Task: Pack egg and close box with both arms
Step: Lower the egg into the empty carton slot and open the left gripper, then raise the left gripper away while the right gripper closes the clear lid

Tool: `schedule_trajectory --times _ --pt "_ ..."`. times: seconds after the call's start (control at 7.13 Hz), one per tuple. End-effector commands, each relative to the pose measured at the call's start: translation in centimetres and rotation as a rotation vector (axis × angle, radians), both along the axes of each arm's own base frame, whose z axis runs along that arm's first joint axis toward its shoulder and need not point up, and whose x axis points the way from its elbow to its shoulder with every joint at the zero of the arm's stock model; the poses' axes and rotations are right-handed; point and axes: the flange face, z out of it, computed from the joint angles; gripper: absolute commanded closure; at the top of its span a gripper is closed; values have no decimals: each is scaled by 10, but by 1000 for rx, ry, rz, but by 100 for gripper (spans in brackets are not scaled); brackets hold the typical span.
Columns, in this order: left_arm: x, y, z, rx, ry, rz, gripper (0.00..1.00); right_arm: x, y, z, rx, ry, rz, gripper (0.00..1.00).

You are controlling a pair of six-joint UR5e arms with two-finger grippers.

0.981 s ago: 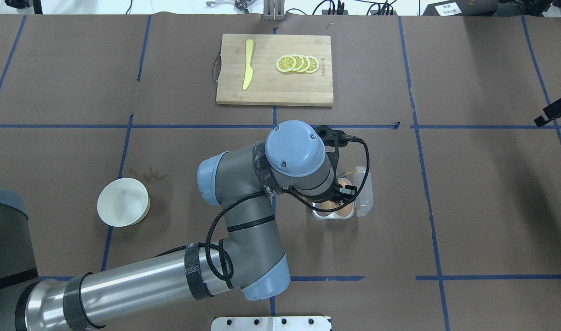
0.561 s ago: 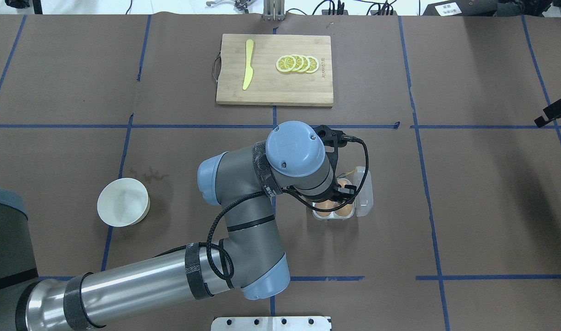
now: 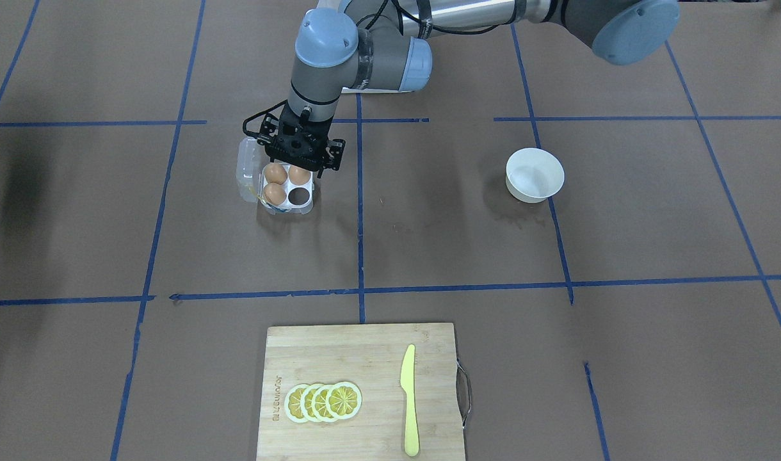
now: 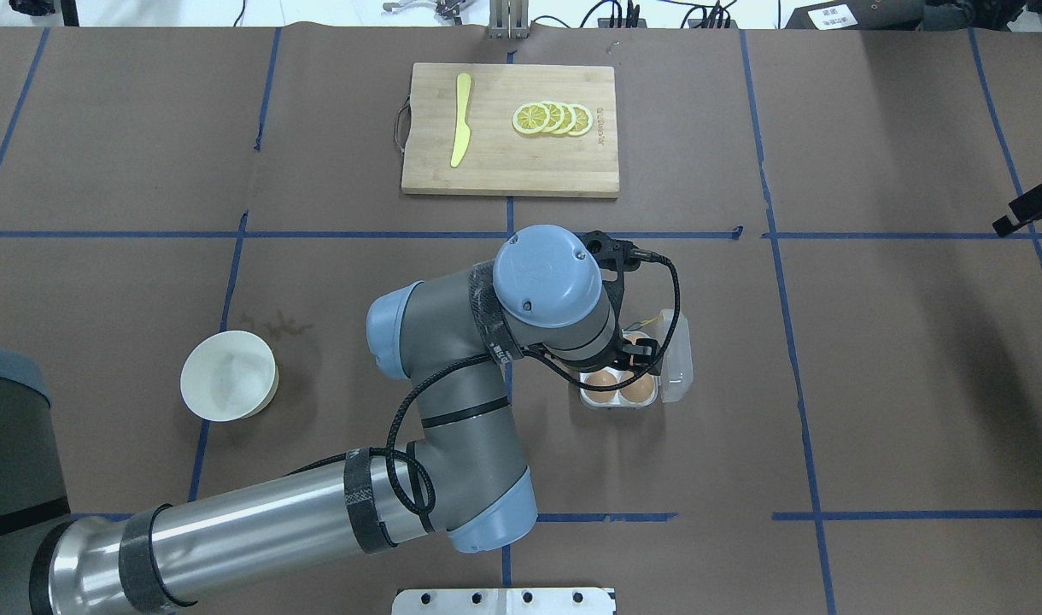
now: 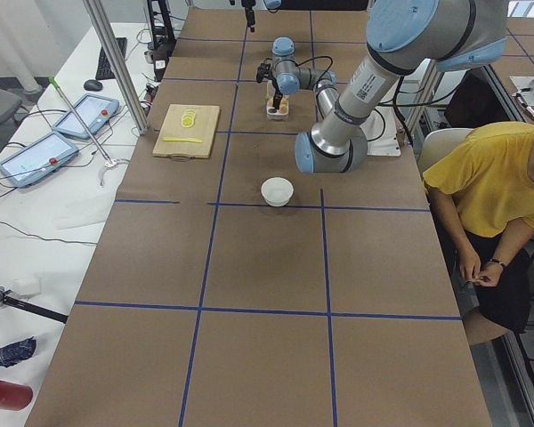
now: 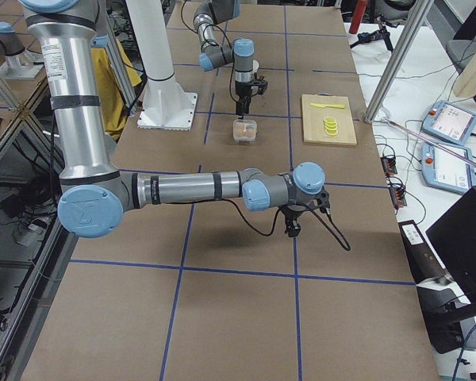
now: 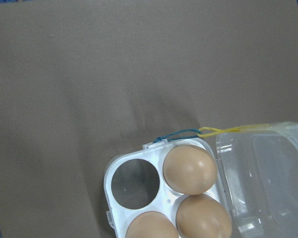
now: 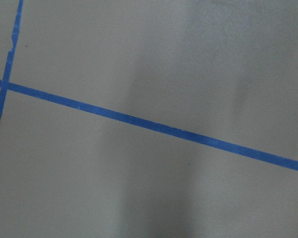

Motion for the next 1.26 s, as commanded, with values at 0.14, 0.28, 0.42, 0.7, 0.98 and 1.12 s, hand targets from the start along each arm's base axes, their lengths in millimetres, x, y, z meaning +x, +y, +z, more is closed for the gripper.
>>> schedule_trajectory --times 0.14,0.28,0.42,0.7,0.98,1.12 --pt "-62 -33 35 43 -25 -38 6 -55 14 -58 -85 -49 57 0" --pt "-111 -45 71 103 -59 -43 6 -88 26 -79 -94 -80 95 0" --pt "-154 -66 99 134 -77 -39 7 -124 48 -83 -92 -111 130 0" --pt "-223 -108 127 165 -87 -37 7 -227 98 -131 -161 -166 222 100" --pt "-251 -114 153 203 -119 -33 7 -304 133 -187 -191 -209 202 100" --pt "-255 -118 153 206 -120 -41 7 -335 141 -222 -241 -249 221 100"
